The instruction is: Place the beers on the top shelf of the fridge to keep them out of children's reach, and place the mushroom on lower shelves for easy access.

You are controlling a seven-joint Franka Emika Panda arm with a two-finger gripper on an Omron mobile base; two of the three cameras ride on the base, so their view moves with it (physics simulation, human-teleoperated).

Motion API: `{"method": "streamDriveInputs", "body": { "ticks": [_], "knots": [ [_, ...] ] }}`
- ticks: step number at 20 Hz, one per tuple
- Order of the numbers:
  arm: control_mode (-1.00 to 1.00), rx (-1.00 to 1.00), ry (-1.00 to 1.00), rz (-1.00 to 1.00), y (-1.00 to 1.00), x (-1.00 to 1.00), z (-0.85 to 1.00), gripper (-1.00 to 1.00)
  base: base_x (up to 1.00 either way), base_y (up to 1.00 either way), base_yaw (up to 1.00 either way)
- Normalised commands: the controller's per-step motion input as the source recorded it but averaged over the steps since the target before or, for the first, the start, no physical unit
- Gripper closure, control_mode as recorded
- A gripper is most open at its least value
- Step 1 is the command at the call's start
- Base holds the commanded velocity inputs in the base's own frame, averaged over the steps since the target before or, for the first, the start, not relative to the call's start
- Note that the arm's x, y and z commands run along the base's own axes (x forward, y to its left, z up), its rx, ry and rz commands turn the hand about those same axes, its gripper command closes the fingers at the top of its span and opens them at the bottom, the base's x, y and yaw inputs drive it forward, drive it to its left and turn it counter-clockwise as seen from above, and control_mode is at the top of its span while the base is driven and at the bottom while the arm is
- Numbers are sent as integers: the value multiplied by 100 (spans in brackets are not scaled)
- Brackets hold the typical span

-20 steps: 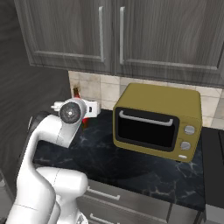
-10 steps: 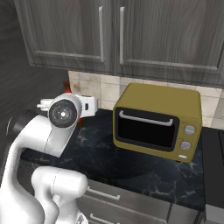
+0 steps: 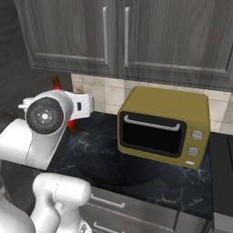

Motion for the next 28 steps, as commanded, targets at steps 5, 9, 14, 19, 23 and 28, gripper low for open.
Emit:
{"method": "streamDriveInputs", "body": {
  "ticks": [5, 9, 14, 19, 23, 28],
  "knots": [
    [100, -1, -1, 1, 1, -11, 5, 100, -70, 0, 11],
    [100, 0, 0, 0, 0, 0, 0, 100, -100, 0, 30],
    [100, 0, 0, 0, 0, 0, 0, 100, -100, 16, 44],
    [100, 0, 0, 0, 0, 0, 0, 100, -87, 59, 47],
    [100, 0, 0, 0, 0, 0, 0, 100, -47, 96, 41],
    [100, 0, 0, 0, 0, 0, 0, 100, -2, 100, 21]
  ]
}}
